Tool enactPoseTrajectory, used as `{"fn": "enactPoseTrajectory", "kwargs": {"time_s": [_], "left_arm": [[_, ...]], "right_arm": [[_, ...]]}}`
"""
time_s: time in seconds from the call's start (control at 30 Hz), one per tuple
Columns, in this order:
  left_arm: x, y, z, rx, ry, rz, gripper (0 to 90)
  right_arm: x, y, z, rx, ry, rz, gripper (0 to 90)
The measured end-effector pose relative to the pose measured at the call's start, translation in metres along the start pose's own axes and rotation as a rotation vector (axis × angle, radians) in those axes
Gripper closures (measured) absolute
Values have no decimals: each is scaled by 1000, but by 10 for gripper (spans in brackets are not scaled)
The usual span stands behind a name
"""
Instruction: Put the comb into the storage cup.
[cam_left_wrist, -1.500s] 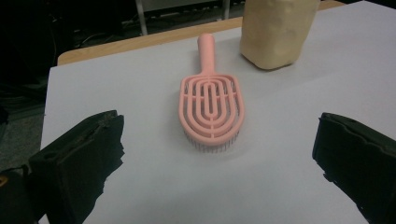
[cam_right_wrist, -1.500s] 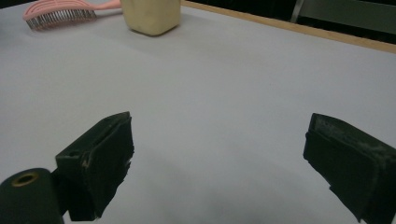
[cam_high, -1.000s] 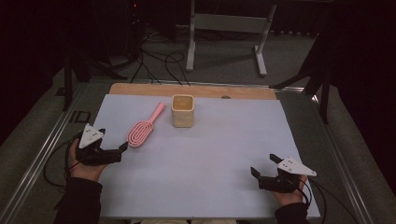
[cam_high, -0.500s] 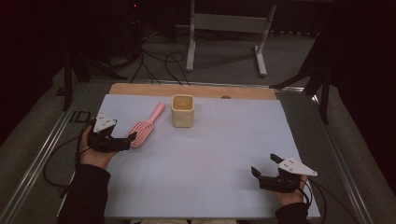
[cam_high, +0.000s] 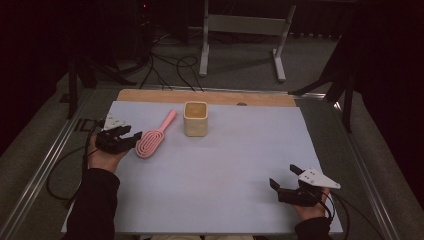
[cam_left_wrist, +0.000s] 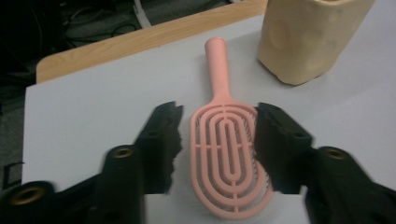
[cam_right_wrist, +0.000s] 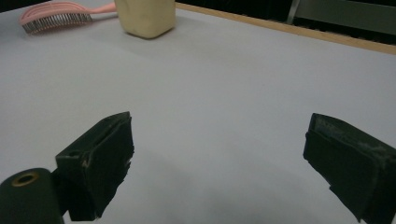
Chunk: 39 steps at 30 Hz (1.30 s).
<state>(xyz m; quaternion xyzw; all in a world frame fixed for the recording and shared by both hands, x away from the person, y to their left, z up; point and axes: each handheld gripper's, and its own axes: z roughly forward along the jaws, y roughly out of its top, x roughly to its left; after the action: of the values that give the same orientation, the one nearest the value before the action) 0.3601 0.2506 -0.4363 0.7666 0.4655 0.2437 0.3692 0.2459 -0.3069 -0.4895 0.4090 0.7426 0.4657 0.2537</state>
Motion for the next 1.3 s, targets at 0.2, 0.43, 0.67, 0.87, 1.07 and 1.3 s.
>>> {"fn": "enactPoseTrajectory", "kwargs": {"time_s": [0.2, 0.43, 0.67, 0.87, 1.07, 1.3], "left_arm": [[9, -4, 11, 34, 4, -34, 704], [12, -14, 26, 93, -7, -55, 891], [16, -20, 38, 120, 9, -105, 900], [14, -26, 46, 159, 33, -108, 900], [12, -26, 49, 176, 15, -99, 900], [-2, -31, 52, 208, -18, -37, 900]], "right_arm": [[0, 0, 0, -1, 3, 0, 80], [-1, 0, 1, 1, 2, -3, 80], [-1, 0, 1, 2, 2, -1, 80], [-1, 0, 1, 2, 5, 2, 80], [-1, 0, 1, 2, 5, 1, 80], [0, 0, 2, 4, 7, -2, 80]]}}
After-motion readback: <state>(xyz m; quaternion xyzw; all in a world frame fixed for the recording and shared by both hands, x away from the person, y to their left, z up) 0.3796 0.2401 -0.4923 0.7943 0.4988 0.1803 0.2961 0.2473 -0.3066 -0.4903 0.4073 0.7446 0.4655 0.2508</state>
